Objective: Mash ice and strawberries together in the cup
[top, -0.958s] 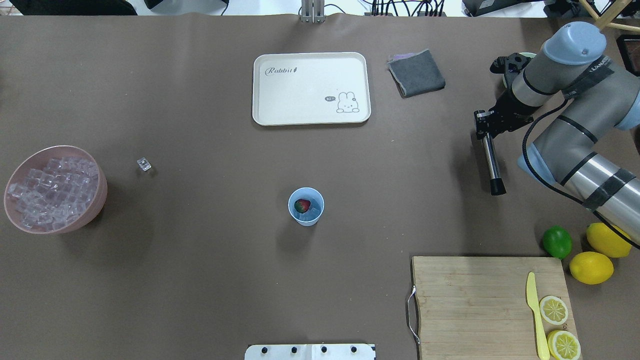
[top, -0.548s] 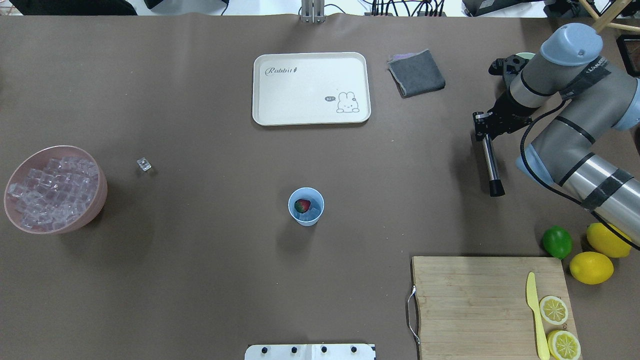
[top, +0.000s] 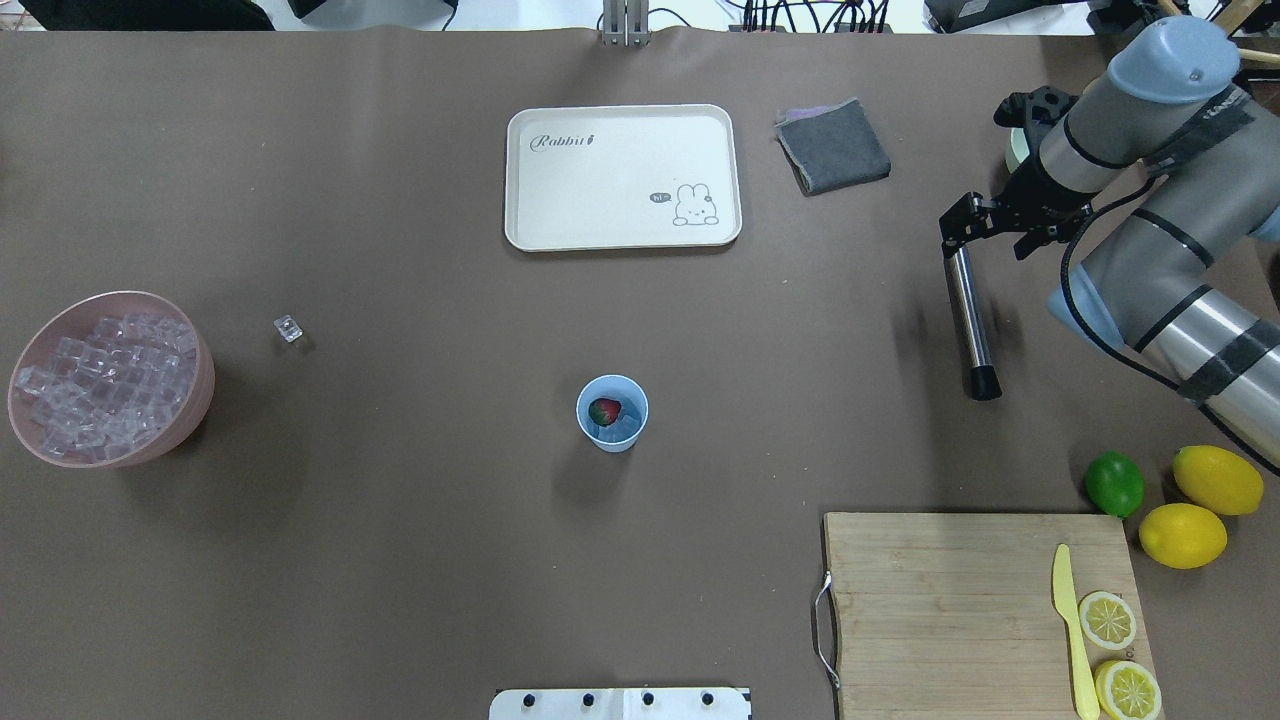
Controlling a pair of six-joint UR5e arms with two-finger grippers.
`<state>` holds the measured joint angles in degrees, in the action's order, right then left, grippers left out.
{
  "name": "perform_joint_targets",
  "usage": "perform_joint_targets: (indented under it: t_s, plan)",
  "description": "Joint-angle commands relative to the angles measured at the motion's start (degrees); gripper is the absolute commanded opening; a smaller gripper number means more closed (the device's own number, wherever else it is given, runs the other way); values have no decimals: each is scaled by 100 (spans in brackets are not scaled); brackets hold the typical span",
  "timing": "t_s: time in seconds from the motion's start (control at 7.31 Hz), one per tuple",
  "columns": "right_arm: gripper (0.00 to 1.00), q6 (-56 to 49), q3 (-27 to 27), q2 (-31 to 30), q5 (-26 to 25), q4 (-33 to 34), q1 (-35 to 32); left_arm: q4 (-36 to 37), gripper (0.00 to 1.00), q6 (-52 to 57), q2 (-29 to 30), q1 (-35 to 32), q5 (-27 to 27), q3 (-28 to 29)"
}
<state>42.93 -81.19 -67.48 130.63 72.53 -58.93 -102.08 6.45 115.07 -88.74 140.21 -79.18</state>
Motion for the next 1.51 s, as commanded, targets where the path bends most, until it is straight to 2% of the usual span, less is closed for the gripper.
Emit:
perform_joint_targets:
  t_s: [0.0,0.27,0.41,0.68,0.82,0.96,1.23,1.37]
  plan:
    - [100,-292,-431,-37,182,347,-477,47,96,-482,94,14,-64,-2]
    - [100,-1659,-433,-54,121,619,-1240,65,96,-776,86,6,-404,7]
    - [100,-2388,-433,-81,-62,978,-1548,56,96,-1099,77,6,-702,-10]
    - [100,-3367,-546,-98,-597,1490,-1937,65,96,-1329,51,-12,-793,7]
    - [100,-3414,-747,-168,-835,1753,-1947,56,96,-1496,33,-21,-837,25]
    - [100,-3458,-1080,-290,-855,1982,-1938,56,96,-1515,25,-21,-1081,77]
    - [100,-3450,-1818,-449,-803,2570,-1903,13,96,-1498,-45,-3,-1092,392]
    - [100,-3450,-1952,-493,-811,2668,-1903,-23,93,-1480,-211,6,-1083,429]
